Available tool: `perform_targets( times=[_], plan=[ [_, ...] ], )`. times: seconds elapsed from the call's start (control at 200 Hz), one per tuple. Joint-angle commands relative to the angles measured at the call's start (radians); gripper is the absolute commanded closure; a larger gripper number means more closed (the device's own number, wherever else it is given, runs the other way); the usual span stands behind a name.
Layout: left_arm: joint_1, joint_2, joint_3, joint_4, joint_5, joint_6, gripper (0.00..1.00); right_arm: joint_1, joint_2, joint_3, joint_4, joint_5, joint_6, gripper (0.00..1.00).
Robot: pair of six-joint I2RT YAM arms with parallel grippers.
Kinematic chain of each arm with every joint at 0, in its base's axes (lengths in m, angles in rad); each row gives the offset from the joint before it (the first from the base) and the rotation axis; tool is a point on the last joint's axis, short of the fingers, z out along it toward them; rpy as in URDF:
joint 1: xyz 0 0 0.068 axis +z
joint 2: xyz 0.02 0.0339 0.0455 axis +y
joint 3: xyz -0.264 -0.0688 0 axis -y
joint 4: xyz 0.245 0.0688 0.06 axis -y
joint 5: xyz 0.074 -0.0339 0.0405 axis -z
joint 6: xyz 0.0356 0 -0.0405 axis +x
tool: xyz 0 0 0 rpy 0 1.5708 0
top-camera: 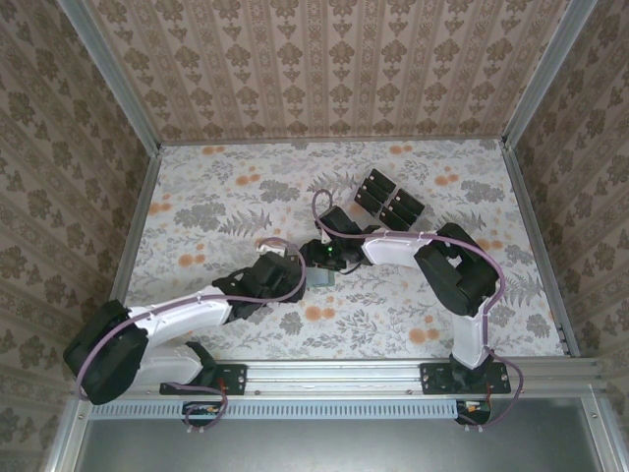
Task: Put the credit cards into the card holder
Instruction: Flip over the card slot on the card holder.
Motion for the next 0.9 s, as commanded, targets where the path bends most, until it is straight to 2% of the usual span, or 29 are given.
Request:
perform_targets(
  times=[0.0,0.5,0.895],
  plan=[
    [-0.012,-0.036,-0.034,0.063,0.009,0.01,0.0,0.007,0.027,-0.001,-0.003,-0.03,0.026,0.46],
    [-0.017,0.048,0.013,0.156,0.026,0.06,0.0,0.007,0.034,-0.002,0.004,-0.039,0.035,0.46],
    [-0.017,0.151,0.036,0.16,-0.064,0.062,0.0,0.007,0.033,-0.004,0.007,-0.043,0.039,0.45]
  ],
)
